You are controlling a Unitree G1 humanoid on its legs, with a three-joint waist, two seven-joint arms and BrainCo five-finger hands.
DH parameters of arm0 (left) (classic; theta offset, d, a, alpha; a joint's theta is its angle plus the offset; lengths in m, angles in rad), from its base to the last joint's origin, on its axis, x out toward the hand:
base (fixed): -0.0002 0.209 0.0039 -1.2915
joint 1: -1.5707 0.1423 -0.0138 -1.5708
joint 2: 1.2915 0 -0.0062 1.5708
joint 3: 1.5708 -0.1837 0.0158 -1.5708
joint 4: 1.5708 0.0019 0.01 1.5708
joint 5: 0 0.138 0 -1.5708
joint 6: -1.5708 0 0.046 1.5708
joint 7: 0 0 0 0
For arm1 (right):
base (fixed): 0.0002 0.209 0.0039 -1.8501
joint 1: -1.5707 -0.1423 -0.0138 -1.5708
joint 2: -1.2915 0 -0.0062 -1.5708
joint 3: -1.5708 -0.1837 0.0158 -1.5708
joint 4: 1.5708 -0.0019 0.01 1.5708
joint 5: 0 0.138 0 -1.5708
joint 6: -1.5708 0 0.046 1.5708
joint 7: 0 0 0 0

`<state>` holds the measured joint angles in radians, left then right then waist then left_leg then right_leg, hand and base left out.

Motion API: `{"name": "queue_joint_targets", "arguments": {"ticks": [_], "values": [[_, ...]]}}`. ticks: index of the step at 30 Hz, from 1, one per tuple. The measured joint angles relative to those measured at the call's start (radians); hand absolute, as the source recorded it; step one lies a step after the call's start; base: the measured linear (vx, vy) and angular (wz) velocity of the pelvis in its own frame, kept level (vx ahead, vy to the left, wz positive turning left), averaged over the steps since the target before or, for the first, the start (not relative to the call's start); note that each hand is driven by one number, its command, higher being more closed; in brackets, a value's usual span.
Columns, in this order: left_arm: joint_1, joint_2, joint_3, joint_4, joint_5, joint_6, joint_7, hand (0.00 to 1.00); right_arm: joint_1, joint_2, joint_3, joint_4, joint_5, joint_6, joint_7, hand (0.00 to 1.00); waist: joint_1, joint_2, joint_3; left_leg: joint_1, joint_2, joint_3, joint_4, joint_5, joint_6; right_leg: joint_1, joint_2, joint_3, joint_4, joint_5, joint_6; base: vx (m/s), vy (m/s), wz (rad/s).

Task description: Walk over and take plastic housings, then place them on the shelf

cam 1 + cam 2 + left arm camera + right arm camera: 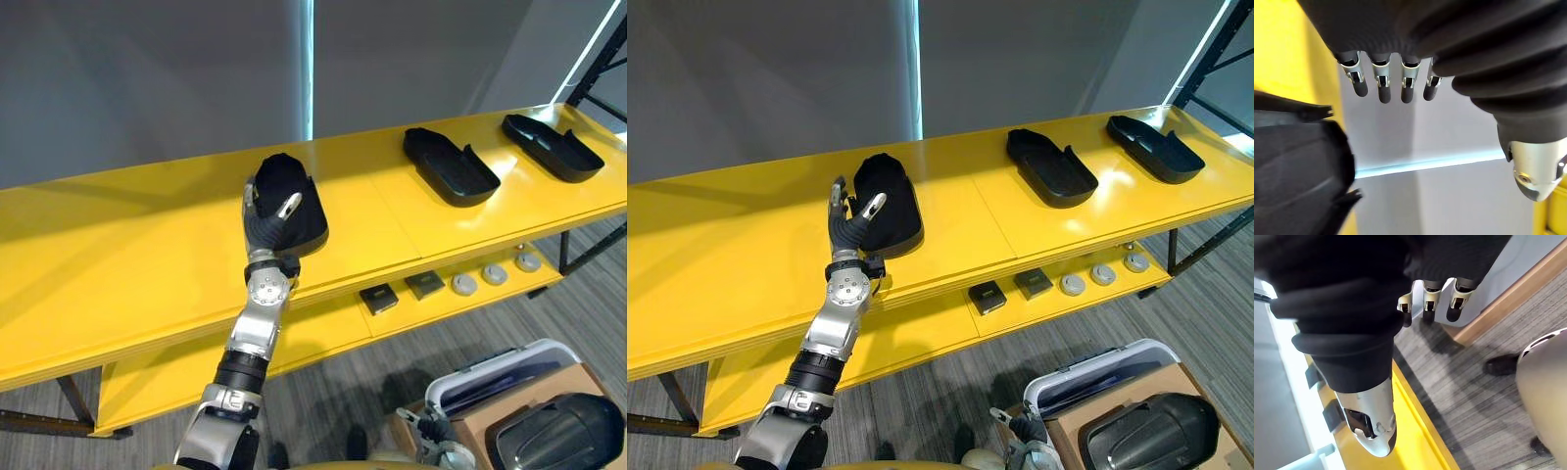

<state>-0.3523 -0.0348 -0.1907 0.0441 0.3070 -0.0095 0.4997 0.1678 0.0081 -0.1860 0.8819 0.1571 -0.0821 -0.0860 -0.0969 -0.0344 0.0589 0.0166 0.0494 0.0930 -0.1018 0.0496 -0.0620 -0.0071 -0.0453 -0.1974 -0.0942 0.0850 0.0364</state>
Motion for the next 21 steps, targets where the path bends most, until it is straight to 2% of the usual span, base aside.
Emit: {"name": "queue_joint_targets", "arguments": {"ticks": [5,9,14,21], "values": [[0.191,0.029,-0.083,-0.079,0.082,-0.045,-0.077,1.0,0.0,0.0,0.001,0.005,0.001,-0.013,0.001,0.0,0.002,0.0,0.0,0.012,0.002,0.007,0.0,0.0,0.001,0.005,0.001,0.004,0.011,-0.005,-0.005,0.0,0.004,-0.04],[0.291,0.059,-0.092,-0.079,0.095,-0.056,-0.143,1.0,0.002,0.003,0.002,0.005,0.001,-0.021,0.001,0.0,0.003,-0.001,-0.001,0.01,0.002,0.013,0.0,0.0,0.001,0.002,0.002,0.007,0.008,-0.009,0.0,0.0,0.001,-0.03],[0.313,0.08,-0.091,-0.058,0.097,-0.068,-0.193,1.0,0.002,0.003,0.008,0.005,0.0,-0.021,0.003,0.0,0.008,-0.002,-0.002,0.006,0.004,0.019,0.0,-0.004,-0.004,0.001,0.004,0.006,-0.001,-0.009,0.001,0.0,0.0,0.0],[0.271,0.081,-0.094,0.121,0.1,-0.064,-0.199,1.0,0.002,0.002,0.011,0.005,0.0,-0.021,0.004,0.0,0.002,-0.003,-0.008,-0.012,0.006,0.023,0.0,-0.003,-0.004,-0.019,0.007,0.012,-0.005,-0.006,-0.002,0.0,0.001,-0.03]]}}
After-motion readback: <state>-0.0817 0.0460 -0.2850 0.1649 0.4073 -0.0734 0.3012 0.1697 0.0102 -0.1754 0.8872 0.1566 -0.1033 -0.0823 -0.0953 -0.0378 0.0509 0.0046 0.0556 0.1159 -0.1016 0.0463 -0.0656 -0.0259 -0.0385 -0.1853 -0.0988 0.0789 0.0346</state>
